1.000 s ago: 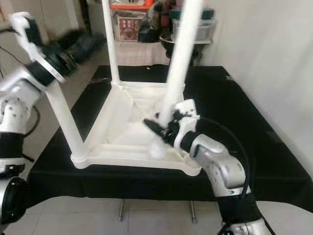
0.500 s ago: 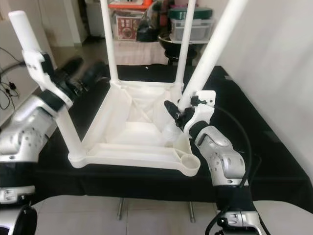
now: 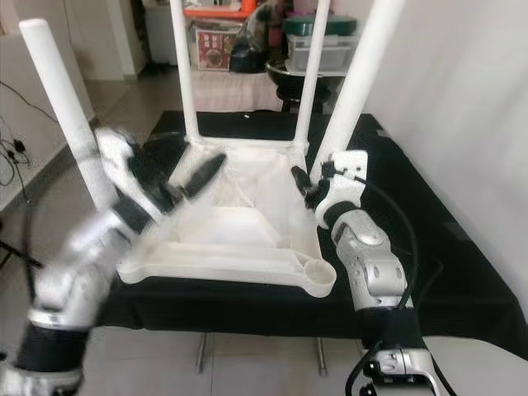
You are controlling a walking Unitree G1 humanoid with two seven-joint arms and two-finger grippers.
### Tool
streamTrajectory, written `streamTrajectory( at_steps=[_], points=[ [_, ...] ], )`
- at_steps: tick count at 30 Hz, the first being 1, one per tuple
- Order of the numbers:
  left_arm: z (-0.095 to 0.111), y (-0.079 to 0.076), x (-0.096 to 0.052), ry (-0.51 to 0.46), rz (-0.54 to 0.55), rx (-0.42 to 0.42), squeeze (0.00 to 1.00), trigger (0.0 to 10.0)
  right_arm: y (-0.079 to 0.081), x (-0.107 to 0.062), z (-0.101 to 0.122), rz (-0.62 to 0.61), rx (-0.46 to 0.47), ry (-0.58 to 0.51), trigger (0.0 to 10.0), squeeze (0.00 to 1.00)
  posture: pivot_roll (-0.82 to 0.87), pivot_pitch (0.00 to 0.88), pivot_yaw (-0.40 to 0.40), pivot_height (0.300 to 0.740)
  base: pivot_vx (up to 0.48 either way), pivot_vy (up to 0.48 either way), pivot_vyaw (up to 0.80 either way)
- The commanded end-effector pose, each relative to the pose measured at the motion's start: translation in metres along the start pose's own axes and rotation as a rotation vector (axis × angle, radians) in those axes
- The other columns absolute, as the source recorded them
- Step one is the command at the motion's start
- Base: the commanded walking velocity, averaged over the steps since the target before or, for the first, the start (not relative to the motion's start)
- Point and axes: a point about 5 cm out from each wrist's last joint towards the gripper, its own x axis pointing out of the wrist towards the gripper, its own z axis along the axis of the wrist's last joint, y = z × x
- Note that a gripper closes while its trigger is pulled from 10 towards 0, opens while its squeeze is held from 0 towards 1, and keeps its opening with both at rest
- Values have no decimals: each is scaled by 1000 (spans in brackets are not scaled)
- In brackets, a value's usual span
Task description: Building children table
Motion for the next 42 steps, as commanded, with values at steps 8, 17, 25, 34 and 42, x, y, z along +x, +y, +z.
streamTrajectory(
  at_steps=[8,17,25,34,42],
  points=[
    [-42,-9,-59,151,198,-74,0,10000,62,-26,-39,230,20,26,10000,0,-71,0,-41,740,0,0,0],
    [-45,-20,-94,176,253,-93,0,10000,87,-44,-55,319,13,35,10000,0,-58,0,-41,740,0,-398,0],
    [-53,-16,-95,158,326,-93,0,10000,89,-36,-60,333,-7,47,10000,0,-56,0,-44,740,0,-465,0],
    [-49,-11,-97,169,386,-46,0,10000,88,-33,-57,341,21,30,10000,0,-39,0,-47,740,0,0,0],
    [-49,-7,-101,181,421,-30,0,10000,91,-32,-54,406,-25,14,10000,0,-24,0,-43,740,0,0,200]
  ],
)
